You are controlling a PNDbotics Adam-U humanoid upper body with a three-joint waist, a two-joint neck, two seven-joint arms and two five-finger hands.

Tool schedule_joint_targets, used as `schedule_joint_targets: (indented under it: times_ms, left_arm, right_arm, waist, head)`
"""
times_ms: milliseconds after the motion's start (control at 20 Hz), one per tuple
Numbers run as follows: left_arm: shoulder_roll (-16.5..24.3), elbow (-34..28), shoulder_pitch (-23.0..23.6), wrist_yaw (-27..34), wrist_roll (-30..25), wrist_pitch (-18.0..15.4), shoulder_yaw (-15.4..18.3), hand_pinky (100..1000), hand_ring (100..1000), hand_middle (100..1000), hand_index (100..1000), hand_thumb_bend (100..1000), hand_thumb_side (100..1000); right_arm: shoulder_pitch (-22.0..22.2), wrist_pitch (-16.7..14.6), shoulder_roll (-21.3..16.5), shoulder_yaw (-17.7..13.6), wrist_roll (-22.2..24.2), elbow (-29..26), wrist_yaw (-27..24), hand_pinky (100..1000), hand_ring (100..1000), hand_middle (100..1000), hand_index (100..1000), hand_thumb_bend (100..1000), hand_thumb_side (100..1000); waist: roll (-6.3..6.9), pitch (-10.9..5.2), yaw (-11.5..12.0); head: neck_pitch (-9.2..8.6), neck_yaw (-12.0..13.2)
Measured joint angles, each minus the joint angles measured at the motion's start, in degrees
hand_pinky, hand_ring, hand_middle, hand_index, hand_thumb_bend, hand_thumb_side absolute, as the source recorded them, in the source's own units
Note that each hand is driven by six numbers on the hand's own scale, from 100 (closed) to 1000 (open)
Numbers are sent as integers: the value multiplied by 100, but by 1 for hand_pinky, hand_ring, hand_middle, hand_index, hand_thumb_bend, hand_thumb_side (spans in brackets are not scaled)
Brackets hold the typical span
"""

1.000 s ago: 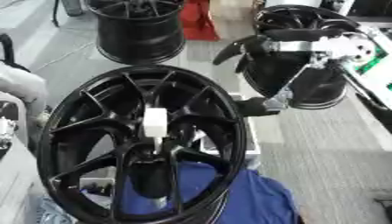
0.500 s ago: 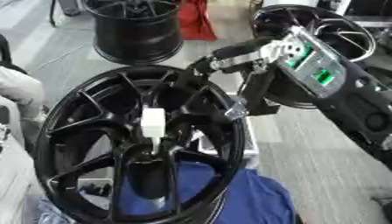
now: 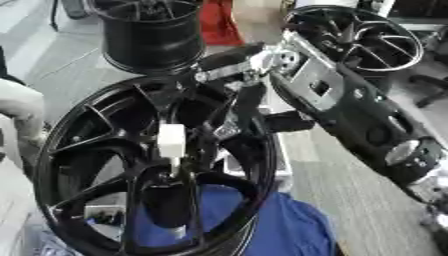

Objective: Pull the pin out of the wheel hub.

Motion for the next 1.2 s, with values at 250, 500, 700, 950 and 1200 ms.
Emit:
schedule_joint_targets:
  times_ms: [250,500,700,950,1200]
  left_arm:
    - [0,0,-22,0,-33,-6,-22,587,639,677,824,374,531]
    - [0,0,-30,0,-35,-6,-30,587,639,678,824,373,531]
    - [0,0,-32,0,-37,-7,-30,588,639,679,825,372,532]
    - [0,0,-32,0,-44,-12,-31,588,638,680,825,371,532]
    - [0,0,-32,0,-46,-12,-31,588,639,681,825,371,533]
  right_arm:
    - [-8,-86,291,64,-86,237,349,816,1000,909,956,312,331]
    - [72,-182,439,121,-182,474,590,799,984,880,938,301,332]
    - [93,-234,462,133,-234,598,720,782,965,864,928,297,333]
    - [138,-274,463,130,-274,751,849,759,937,841,915,293,334]
    - [145,-296,463,123,-296,866,918,701,885,789,878,283,329]
  waist:
    - [2,18,60]
    - [2,23,68]
    - [2,24,65]
    - [2,24,57]
    - [2,24,49]
  head:
    - [0,-60]
    - [0,-80]
    - [0,-80]
    - [0,-80]
    - [0,-79]
